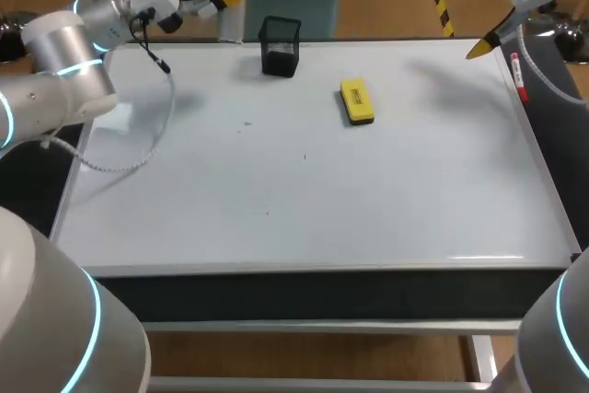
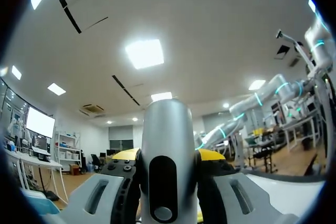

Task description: Pick up the inspection probe, press it on each red-marked spot on the whiteboard one by one, put down the probe, pick up the eraser, and wipe off all the red marks.

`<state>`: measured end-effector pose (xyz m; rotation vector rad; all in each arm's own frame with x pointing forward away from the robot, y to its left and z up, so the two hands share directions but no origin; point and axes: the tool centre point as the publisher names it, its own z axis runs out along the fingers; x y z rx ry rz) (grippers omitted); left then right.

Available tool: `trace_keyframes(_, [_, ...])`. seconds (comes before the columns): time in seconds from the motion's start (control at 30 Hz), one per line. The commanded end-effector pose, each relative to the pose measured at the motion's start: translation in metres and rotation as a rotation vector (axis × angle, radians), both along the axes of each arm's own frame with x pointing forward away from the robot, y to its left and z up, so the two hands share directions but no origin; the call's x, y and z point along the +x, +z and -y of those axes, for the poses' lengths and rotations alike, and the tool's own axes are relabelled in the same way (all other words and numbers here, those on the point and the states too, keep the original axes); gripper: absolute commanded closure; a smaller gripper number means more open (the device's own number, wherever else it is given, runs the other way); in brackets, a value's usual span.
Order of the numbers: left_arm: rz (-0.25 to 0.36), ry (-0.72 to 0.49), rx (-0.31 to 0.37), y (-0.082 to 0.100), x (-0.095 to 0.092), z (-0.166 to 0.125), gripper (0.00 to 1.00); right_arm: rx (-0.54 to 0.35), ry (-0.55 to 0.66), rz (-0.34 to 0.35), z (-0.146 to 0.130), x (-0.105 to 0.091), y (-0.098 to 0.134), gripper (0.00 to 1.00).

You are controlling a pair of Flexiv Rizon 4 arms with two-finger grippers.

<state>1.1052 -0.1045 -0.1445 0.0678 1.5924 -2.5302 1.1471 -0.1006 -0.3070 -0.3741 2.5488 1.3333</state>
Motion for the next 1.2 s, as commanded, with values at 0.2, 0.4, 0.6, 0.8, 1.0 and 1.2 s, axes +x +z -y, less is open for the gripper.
trace_keyframes(0.2, [0.093,-0.211,0.001,0.006,0.036,0.017,1.00,-0.004,0.003,-0.001,0.001,0.000,0.000,0.00])
trace_keyframes(0.4, [0.098,-0.258,-0.050,0.005,0.048,0.027,1.00,-0.004,0.003,-0.001,0.001,0.000,0.000,0.00])
trace_keyframes(0.6, [0.089,-0.320,-0.063,0.002,0.057,0.045,1.00,-0.004,0.003,-0.001,0.001,0.000,0.000,0.00])
trace_keyframes(0.8, [0.078,-0.353,-0.059,-0.002,0.062,0.059,1.00,-0.004,0.003,-0.001,0.001,0.000,0.000,0.00])
trace_keyframes(1.0, [0.076,-0.378,-0.052,-0.008,0.065,0.070,1.00,-0.004,0.003,-0.001,0.001,0.000,0.000,0.00])
trace_keyframes(1.2, [0.074,-0.398,-0.046,-0.018,0.070,0.075,1.00,-0.004,0.003,-0.001,0.001,0.000,0.000,0.00])
